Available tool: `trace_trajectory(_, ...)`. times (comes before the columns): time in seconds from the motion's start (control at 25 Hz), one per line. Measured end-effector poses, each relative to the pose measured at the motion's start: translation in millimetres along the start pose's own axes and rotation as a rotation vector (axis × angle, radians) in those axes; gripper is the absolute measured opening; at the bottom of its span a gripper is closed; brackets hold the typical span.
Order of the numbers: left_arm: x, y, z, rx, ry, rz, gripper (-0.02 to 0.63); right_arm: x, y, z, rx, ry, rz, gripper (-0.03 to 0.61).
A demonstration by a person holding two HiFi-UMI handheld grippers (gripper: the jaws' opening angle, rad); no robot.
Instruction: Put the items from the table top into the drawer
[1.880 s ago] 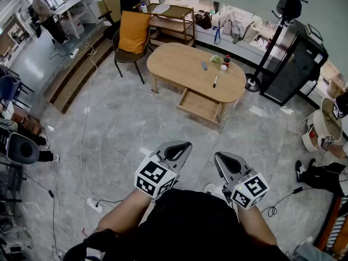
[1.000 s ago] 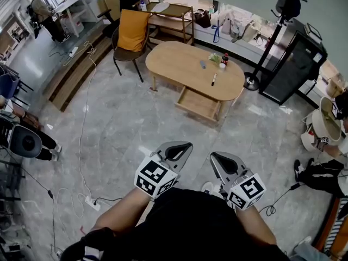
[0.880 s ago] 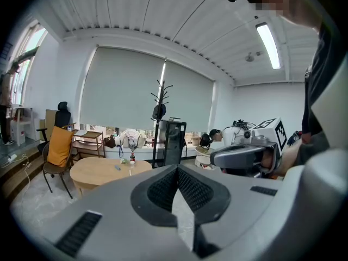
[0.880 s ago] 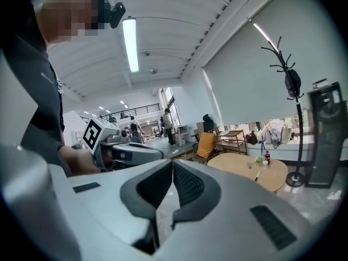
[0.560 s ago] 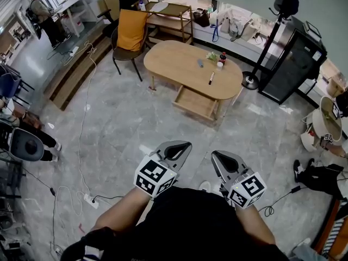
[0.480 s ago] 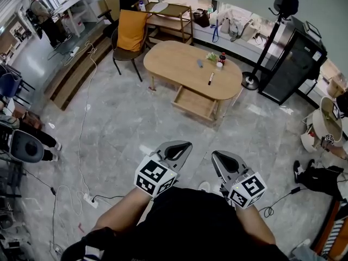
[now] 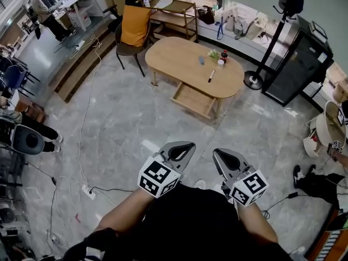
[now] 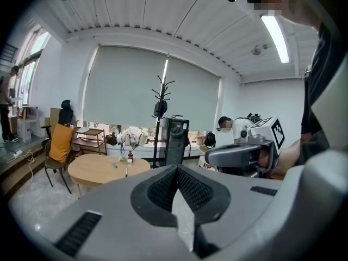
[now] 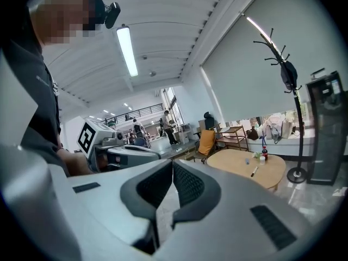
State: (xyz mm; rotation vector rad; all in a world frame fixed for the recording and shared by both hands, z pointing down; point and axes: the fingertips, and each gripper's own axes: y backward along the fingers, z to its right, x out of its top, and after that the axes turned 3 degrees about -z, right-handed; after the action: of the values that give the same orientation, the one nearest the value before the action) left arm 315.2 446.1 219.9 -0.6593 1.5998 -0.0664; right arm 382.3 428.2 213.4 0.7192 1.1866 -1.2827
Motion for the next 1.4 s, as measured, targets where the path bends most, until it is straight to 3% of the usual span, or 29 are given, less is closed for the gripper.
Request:
trace_trajectory(0.2, -4.7, -2.4, -8.2, 0.043, 0.006, -0.027, 0.002, -3.0, -2.4, 12.5, 0.018, -0.02, -0.002, 0.003)
trace_trajectory(0.52, -5.3, -3.7, -61.9, 0.063, 0.035, -0.042, 0.002, -4.9, -51.9, 26.7, 0.029, -0.043, -0.037, 0.003)
trace_trajectory(0.72, 3.6, -14.3, -126.1, 0.031, 0.048, -0.035, 0.002, 11.3, -108.5, 46.8, -0.007, -0.027, -0.055, 0.003)
trace_trajectory(1.04, 63.6, -26.5, -268.6, -0.028, -0.008, 0.016, 0.002, 53.3, -211.9, 93.8, -0.149, -0.052, -0.058, 0.003)
trace_trajectory(1.24, 56.9, -23.9, -325.0, -0.07, -0.007, -0.017, 0.002, 57.9, -256.5, 111.4, -0.254, -0.105, -0.075, 0.002)
trace_trajectory(1.4, 51.8, -28.5, -361.6, -0.079, 0.021, -0.048, 0.002, 64.2, -286.6, 116.5, -0.275, -0.109, -0.115, 0.003)
